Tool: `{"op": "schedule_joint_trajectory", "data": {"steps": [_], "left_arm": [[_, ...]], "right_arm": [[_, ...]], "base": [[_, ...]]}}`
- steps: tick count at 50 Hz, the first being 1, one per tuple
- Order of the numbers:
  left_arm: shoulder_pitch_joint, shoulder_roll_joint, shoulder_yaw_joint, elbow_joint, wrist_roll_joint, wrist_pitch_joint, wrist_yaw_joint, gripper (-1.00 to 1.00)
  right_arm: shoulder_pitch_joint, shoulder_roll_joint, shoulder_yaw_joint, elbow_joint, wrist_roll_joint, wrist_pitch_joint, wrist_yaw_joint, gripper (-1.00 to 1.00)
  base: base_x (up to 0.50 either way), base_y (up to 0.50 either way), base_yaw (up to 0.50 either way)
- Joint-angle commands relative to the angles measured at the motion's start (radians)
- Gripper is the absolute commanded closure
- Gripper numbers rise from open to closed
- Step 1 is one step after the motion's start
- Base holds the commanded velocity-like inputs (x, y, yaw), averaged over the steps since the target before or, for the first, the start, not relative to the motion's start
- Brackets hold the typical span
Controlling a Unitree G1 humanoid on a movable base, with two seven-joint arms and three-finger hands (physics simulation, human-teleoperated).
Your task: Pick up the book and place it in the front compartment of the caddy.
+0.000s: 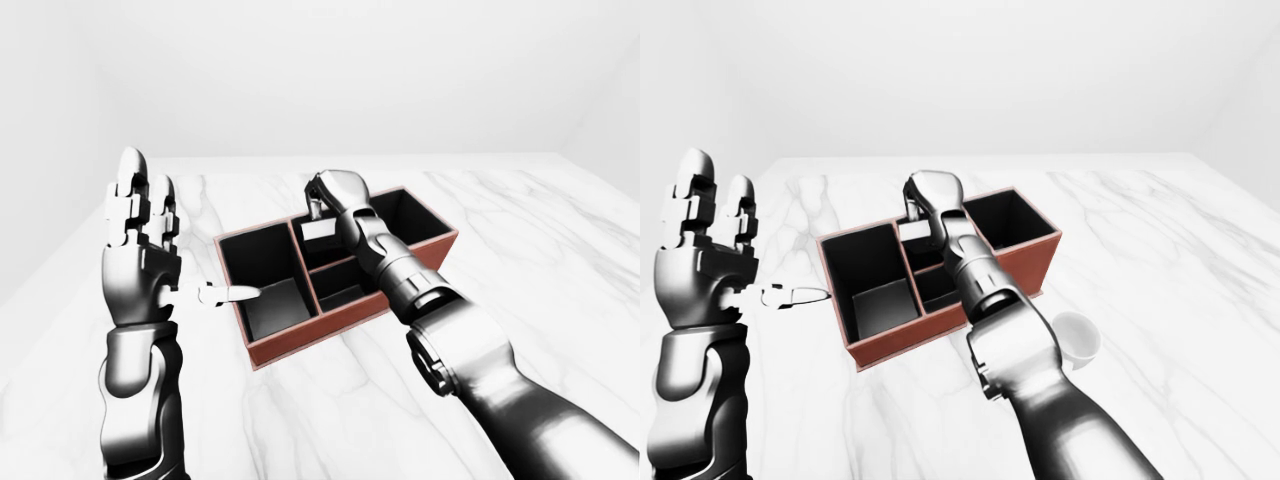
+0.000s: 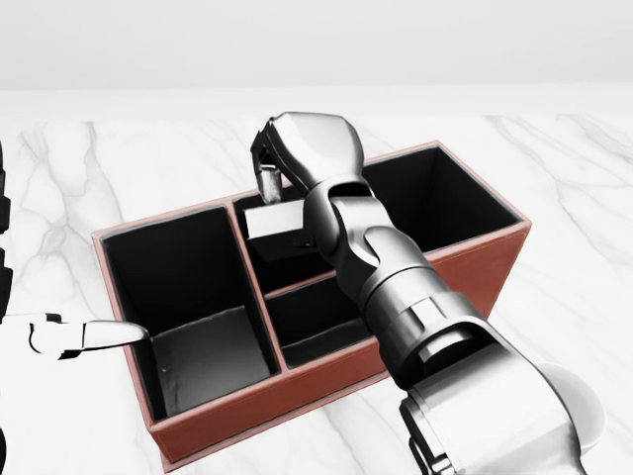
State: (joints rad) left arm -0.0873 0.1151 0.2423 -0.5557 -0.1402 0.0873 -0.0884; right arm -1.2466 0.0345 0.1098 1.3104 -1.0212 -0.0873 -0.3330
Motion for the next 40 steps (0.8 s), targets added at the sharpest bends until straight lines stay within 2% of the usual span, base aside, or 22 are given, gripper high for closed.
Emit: {"op": "schedule_joint_trajectory", "data": {"steps": [1, 2, 23, 40], "left_arm": [[0.002, -0.001, -0.003, 0.005, 0.001, 0.0, -0.001, -1.0], [0.002, -0.001, -0.003, 0.003, 0.001, 0.0, -0.001, -1.0], [0.006, -0.003, -0.003, -0.015, 0.0, 0.0, -0.003, -1.0], [0.009, -0.006, -0.008, -0.016, 0.004, 0.0, -0.004, -1.0]], "right_arm": [[-0.015, -0.003, -0.018, -0.014, -0.029, 0.0, -0.059, 0.52], [-0.013, -0.002, -0.019, -0.014, -0.027, 0.0, -0.06, -1.0], [-0.001, 0.005, -0.016, -0.025, -0.027, 0.0, -0.053, -1.0], [-0.032, -0.038, -0.055, -0.113, 0.142, 0.0, 0.065, -1.0]], "base": [[0.0, 0.0, 0.0], [0.0, 0.0, 0.0], [0.0, 0.0, 0.0], [0.0, 0.0, 0.0]]}}
